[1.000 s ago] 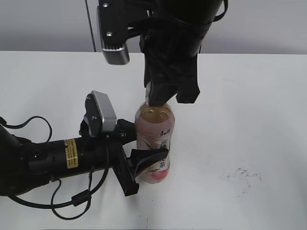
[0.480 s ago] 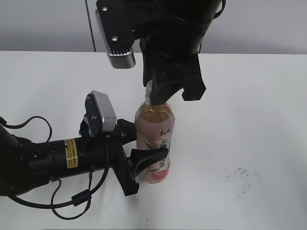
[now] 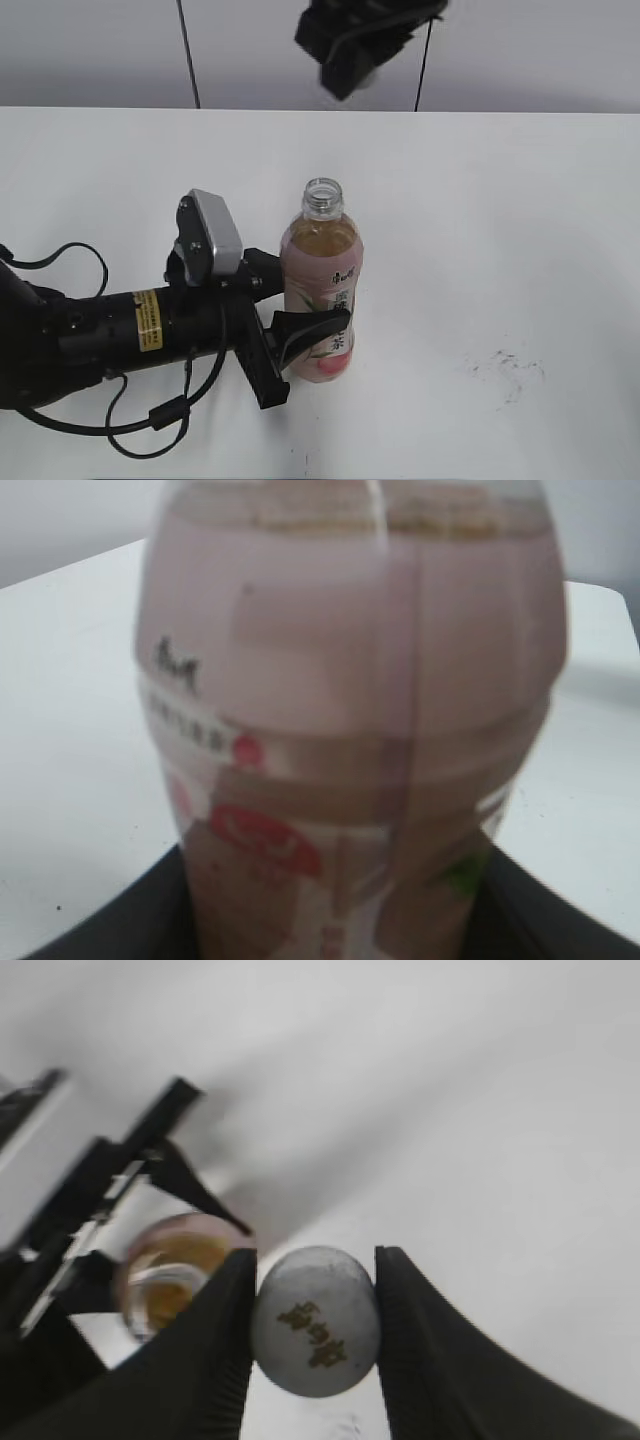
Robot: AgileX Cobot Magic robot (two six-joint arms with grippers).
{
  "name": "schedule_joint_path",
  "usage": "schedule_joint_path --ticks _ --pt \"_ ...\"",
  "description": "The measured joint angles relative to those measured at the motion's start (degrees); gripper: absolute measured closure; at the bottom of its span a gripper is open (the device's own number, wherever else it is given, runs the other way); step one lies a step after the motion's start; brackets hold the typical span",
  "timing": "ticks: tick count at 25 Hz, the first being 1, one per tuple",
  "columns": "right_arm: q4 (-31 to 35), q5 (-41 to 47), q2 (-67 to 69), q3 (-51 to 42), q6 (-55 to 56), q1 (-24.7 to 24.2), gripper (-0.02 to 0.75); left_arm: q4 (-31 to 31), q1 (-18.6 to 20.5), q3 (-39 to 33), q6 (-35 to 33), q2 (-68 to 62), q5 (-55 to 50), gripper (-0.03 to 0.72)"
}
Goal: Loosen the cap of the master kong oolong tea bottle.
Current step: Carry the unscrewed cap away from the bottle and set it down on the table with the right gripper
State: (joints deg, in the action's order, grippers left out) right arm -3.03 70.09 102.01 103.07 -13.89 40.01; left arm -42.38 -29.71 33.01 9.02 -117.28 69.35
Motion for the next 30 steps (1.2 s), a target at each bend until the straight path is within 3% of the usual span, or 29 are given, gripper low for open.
schedule_joint_path --ticks 3,8,10,16,23,25,30 --pt "-4.1 -0.1 -1.5 -4.7 9.4 -5.3 0.465 0.0 0.0 0.0 0.0 0.0 0.0 0.314" --pt "0.4 -1.2 -4.2 -22.0 12.7 -16.0 0.465 0.0 0.0 0.0 0.0 0.0 0.0 0.314" --pt "2.0 -6.3 -4.2 -31.2 13.3 -18.1 0.465 0.0 0.0 0.0 0.0 0.0 0.0 0.314" --pt "4.7 -27.4 -2.8 -51.0 14.2 -20.7 0.465 0.0 0.0 0.0 0.0 0.0 0.1 0.314" --pt "5.8 -33.2 3.3 -53.6 14.2 -20.7 0.465 0.0 0.0 0.0 0.0 0.0 0.1 0.314" --pt "6.1 -33.7 4.3 -53.6 14.2 -20.7 0.428 0.0 0.0 0.0 0.0 0.0 0.1 0.314" --pt "6.9 -33.9 4.7 -53.6 13.9 -20.7 0.167 0.0 0.0 0.0 0.0 0.0 0.1 0.284"
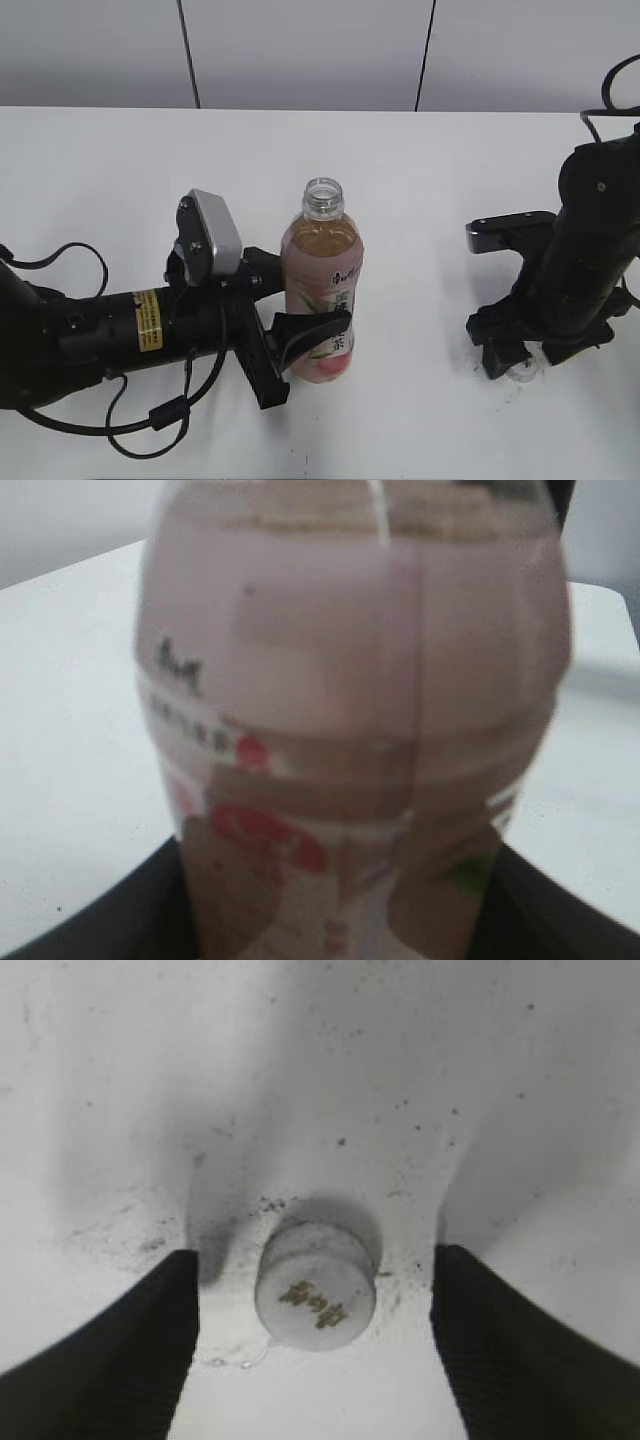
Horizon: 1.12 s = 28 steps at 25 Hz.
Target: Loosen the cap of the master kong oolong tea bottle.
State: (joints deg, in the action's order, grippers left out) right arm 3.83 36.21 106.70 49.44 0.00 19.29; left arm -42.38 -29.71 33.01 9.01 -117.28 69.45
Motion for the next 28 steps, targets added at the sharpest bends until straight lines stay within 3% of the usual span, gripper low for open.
schedule_joint_path --ticks 7,19,28 --pt "0.2 -0.1 -1.4 0.0 -0.6 0.0 0.162 -0.1 0.1 0.0 1.2 0.0 -0.1 0.165" --pt "0.3 0.6 -1.9 0.0 -0.8 0.0 0.162 -0.1 0.6 -3.1 1.5 2.9 -0.1 0.155" --pt "0.3 0.9 -1.9 0.0 -0.9 0.0 0.162 0.0 7.3 -12.8 1.5 8.1 -0.2 0.155"
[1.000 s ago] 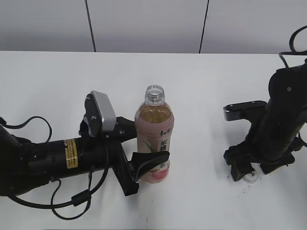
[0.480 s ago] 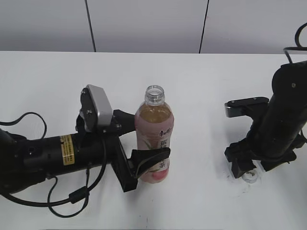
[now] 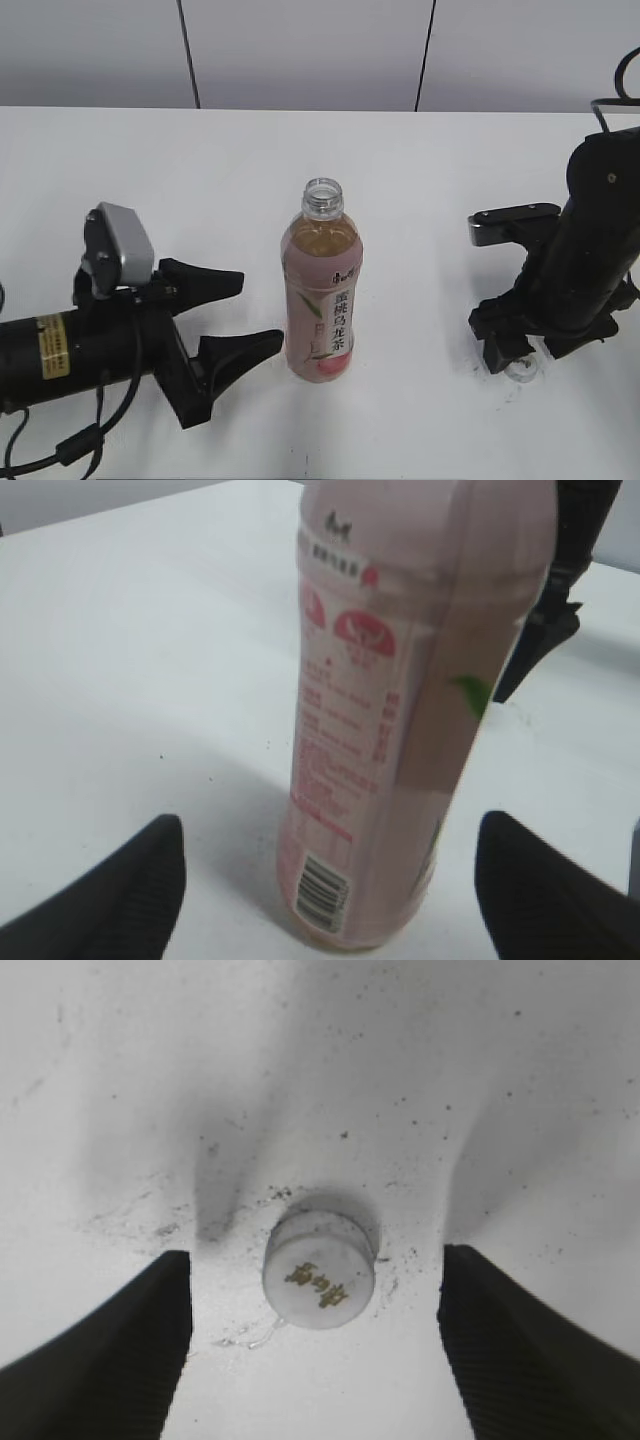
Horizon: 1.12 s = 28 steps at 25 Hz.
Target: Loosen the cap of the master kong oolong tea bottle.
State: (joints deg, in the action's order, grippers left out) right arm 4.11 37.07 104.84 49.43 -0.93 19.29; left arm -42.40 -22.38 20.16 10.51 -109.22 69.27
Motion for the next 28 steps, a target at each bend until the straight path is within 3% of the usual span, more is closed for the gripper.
schedule_joint_path --ticks 4,10,14,18,25,28 --pt "0.0 0.9 0.0 0.0 0.0 0.0 0.162 4.0 0.4 -1.7 0.0 6.3 0.0 0.160" --pt "1.4 1.4 -1.2 0.0 0.0 0.0 0.162 21.9 3.4 -0.6 0.0 19.5 -4.7 0.171" --pt "1.9 1.6 -3.1 0.0 0.0 0.0 0.162 24.7 5.1 6.7 0.5 26.9 -30.0 0.176" --pt "2.0 5.3 -5.4 0.0 0.0 0.0 0.162 31.8 7.2 13.3 5.0 33.0 -51.7 0.177" --pt "1.9 15.3 -17.9 0.0 0.0 0.0 0.162 36.3 18.6 15.5 6.6 47.1 -84.6 0.177" --pt "1.9 19.9 -25.6 0.0 0.0 0.0 0.162 38.5 20.3 15.5 6.6 54.9 -94.5 0.179"
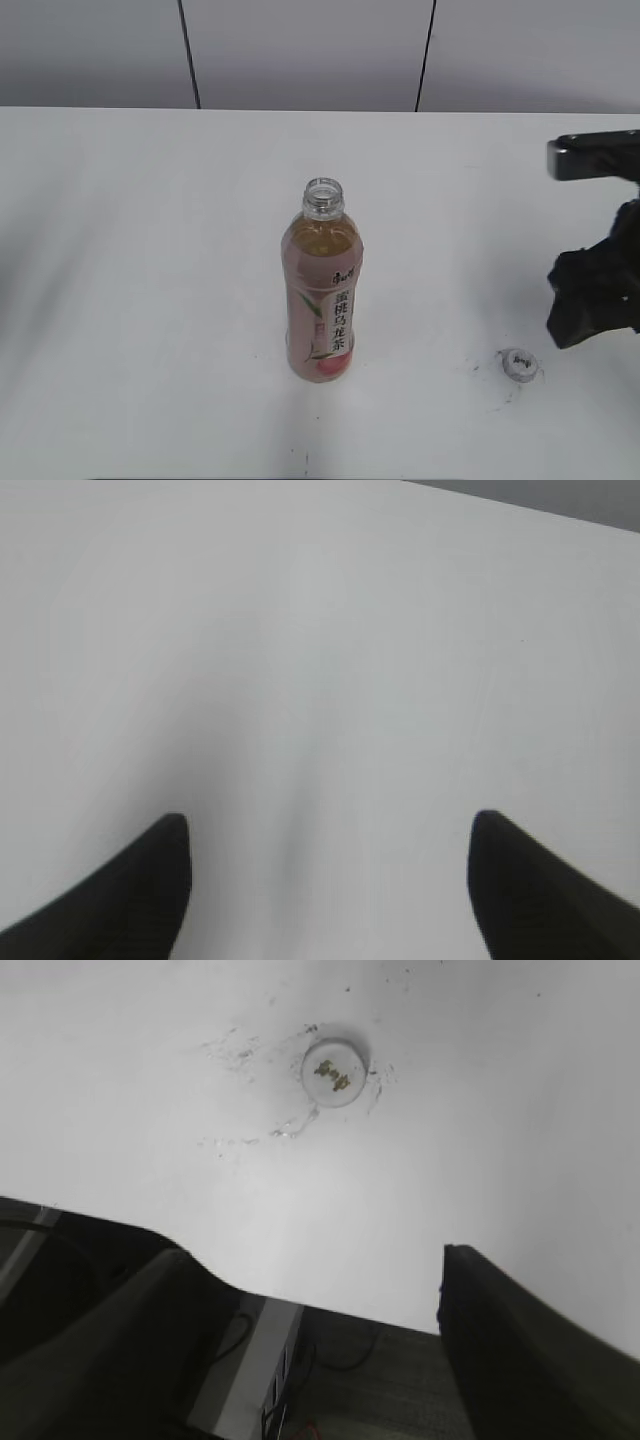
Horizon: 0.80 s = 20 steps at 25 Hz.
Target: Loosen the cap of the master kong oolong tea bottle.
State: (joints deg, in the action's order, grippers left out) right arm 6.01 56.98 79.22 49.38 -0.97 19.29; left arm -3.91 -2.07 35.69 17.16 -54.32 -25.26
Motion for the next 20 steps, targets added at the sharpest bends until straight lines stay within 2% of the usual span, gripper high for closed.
schedule_joint_path --ticks 4,8,14,20 --pt "-0.1 6.3 -10.4 0.0 0.0 0.0 0.164 3.5 0.0 0.0 -1.7 13.1 -8.4 0.188" --pt "-1.6 11.6 -20.7 0.0 0.0 0.0 0.164 0.9 0.0 0.2 -5.7 23.9 -18.5 0.229" --pt "-2.5 12.5 -36.6 0.0 0.0 0.0 0.164 -0.1 0.0 -0.8 -13.5 36.2 -29.3 0.251" --pt "-4.1 12.7 -51.6 -4.9 0.0 0.0 0.164 3.1 0.0 -3.5 -17.9 46.0 -33.2 0.251"
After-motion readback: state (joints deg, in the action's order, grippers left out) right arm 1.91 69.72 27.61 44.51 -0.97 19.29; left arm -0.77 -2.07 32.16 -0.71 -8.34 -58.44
